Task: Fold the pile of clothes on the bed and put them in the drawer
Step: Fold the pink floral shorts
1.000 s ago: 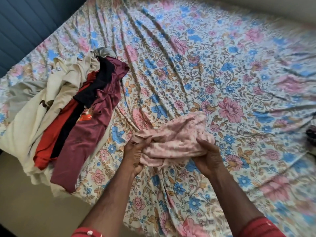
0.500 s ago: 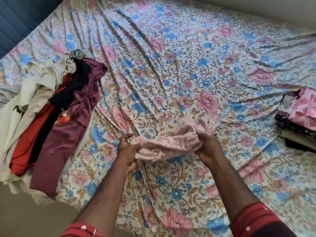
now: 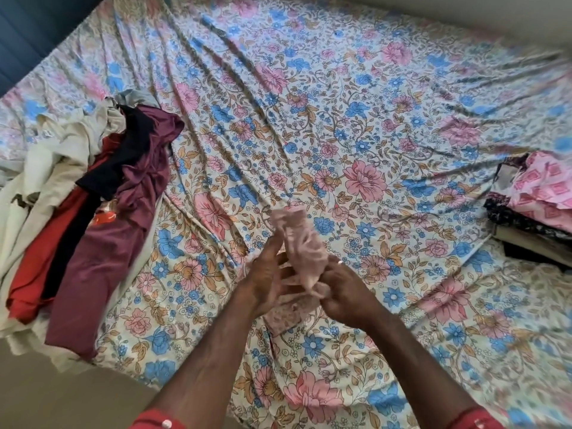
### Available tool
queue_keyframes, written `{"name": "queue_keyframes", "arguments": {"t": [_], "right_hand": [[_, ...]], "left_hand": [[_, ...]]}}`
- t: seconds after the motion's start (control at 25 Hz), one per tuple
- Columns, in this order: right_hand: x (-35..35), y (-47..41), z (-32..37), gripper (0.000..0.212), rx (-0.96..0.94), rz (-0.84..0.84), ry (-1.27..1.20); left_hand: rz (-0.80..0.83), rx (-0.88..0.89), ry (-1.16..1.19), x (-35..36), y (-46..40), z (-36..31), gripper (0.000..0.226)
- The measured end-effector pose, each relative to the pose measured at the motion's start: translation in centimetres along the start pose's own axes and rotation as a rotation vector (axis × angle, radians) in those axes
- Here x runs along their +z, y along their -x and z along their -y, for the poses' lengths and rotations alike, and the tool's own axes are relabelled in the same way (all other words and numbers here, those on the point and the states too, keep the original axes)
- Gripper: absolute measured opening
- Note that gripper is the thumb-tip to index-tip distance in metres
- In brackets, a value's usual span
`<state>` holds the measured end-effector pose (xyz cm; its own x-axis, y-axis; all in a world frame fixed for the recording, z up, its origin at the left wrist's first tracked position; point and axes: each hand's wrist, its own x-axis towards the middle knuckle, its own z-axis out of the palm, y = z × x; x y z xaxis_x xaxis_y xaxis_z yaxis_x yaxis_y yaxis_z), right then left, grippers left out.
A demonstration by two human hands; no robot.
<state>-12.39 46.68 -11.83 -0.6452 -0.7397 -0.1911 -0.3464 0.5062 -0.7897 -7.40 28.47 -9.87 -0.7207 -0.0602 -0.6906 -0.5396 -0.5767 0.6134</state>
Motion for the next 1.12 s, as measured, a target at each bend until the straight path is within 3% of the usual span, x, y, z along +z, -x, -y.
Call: {"name": "queue_keyframes", "arguments": {"t": [0.04,0.08,0.2,0.28,0.36,0.48,0.56,0.68,0.8,0.96,1.12], "right_hand": [[0.1,0.1,-0.4,0.025,-0.107,0.075,0.176],[-0.2,0.3,-0.3,0.032,-0.089,0.079,0.160],[-1.0,0.2,1.8,0.032,0.050,-0.161,-0.300],[-1.1,-0.1,2.6,0.053,0.064,-0.223,-0.425],[-1.6,-0.5,2.6,0.074,0.099,-0.168,-0.581],[-2.7,-1.7,2.4,0.064,0.310,-0.104,-0.603],[-2.3,-2.5,2.3,0.073,0.462,-0.161,-0.549],[-3.1,-4.9,2.4,0.055,0.623,-0.343,-0.904],[-8.7,-8.6,1.8,0.035,0.695,-0.552,-1.243],[-15.2,-12.9,5.0,0.018,0.643,-0.640,-1.390],[-19.6,-14.8,10.3,0.021,0.288,-0.857,-1.469]], "left_hand": [[0.046,-0.003,0.125,0.6,0.2,-0.2,0.056],[0.039,0.002,0.166,1.1,0.3,-0.3,0.048],[-0.033,0.005,0.171,1.5,0.7,0.3,0.040],[0.004,-0.028,0.176,1.2,0.9,0.8,0.050],[0.017,-0.013,0.079,0.6,0.7,0.8,0.044],[-0.048,0.067,-0.165,-0.2,0.4,0.2,0.028],[-0.100,0.108,-0.311,0.2,0.3,-0.4,0.027],[-0.359,0.220,-0.442,0.6,-0.4,-3.1,0.017],[-0.686,0.370,-0.273,-1.2,-2.0,-9.3,0.017],[-0.783,0.513,-0.217,-2.1,-3.1,-18.2,0.037],[-0.747,0.808,-0.131,-0.4,-2.0,-24.6,0.059]]}}
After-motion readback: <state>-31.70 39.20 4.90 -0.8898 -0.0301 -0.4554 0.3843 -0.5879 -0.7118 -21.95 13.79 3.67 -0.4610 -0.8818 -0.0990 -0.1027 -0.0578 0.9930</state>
